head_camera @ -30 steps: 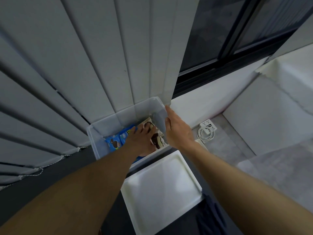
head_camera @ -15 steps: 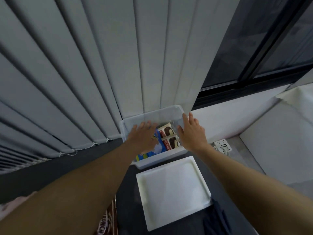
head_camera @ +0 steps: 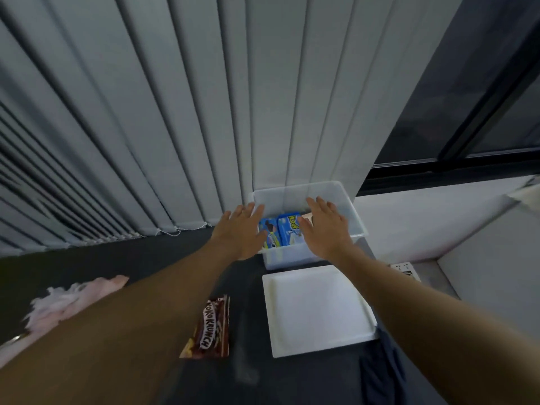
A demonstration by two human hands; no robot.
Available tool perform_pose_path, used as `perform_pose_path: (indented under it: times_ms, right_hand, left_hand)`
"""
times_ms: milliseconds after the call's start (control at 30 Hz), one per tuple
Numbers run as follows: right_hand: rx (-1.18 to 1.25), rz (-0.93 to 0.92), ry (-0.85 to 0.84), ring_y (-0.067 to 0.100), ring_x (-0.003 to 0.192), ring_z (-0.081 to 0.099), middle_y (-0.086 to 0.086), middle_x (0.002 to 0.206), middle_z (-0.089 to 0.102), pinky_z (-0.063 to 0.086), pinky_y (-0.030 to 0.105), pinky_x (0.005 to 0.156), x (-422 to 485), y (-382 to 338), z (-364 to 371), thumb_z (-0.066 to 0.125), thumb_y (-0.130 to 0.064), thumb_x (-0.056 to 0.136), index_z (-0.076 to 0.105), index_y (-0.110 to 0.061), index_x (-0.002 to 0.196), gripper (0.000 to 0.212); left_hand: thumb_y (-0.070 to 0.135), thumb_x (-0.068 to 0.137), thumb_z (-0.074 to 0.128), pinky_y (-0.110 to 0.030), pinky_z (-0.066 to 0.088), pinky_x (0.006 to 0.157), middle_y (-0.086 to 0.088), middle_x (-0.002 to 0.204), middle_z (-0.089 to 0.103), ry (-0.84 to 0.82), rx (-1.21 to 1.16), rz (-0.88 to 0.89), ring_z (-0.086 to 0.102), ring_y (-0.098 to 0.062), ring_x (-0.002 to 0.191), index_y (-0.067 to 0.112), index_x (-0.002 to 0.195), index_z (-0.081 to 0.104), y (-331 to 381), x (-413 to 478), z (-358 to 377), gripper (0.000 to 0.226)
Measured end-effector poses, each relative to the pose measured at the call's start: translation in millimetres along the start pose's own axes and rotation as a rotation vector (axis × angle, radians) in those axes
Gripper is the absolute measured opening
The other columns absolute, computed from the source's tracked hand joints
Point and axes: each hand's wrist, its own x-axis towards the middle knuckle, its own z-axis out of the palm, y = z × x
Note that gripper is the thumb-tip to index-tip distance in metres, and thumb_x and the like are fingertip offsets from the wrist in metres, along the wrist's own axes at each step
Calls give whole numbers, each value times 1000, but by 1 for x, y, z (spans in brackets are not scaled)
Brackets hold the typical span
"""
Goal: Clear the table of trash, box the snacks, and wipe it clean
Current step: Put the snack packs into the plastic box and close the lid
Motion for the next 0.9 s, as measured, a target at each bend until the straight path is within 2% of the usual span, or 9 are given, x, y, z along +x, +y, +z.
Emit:
perform_pose_path:
  times_ms: [200,333,433,533,700,767,900]
  right_hand:
    - [154,-220,52,26,124,52,4,134,55,40,45,109,-29,-46,21,54,-41,97,45,-20,136,45]
    - [237,-297,-12,22,127,46,2,137,53,37,39,108,-48,-75,47,54,-45,96,44,-24,141,51]
    - [245,-408,-29,17,122,47,0,131,54,39,29,103,-60,-93,67,57,-44,93,46,-24,139,51]
    - [229,-480,-87,17,115,52,1,126,56,50,36,97,-71,-106,90,62,-41,91,49,-21,136,51]
    - [173,-248,-485,23,128,50,4,141,50,43,41,105,-87,-116,131,65,-50,86,37,-21,145,71]
    - [150,-176,-611,27,129,50,6,141,50,43,41,106,-97,-117,147,69,-50,83,38,-19,143,75]
    - [175,-45,-689,30,129,49,10,140,47,42,43,108,-113,-127,170,78,-44,75,33,-17,144,87]
  left_hand:
    - [47,103,34,-44,12,123,-6,167,10,20,-55,-90,11,-26,153,19,160,5,-35,-57,13,70]
    - [48,102,33,-45,14,123,-5,167,7,-18,-68,-184,8,-24,153,20,160,2,-66,-92,35,71]
    - [50,102,32,-45,14,122,-4,167,7,-58,-80,-262,9,-26,153,22,160,2,-87,-116,55,71]
    - [51,101,33,-44,14,121,-4,167,7,-91,-103,-323,10,-27,153,22,160,2,-105,-137,77,73]
    - [59,100,27,-45,14,122,-5,167,7,-149,-178,-399,9,-28,153,22,160,3,-123,-168,113,74]
    - [56,100,29,-44,14,122,-6,167,7,-162,-198,-418,10,-28,153,22,160,4,-129,-178,125,73]
    - [54,100,37,-48,19,121,-6,167,3,-201,-282,-479,12,-32,152,26,159,0,-136,-194,145,75]
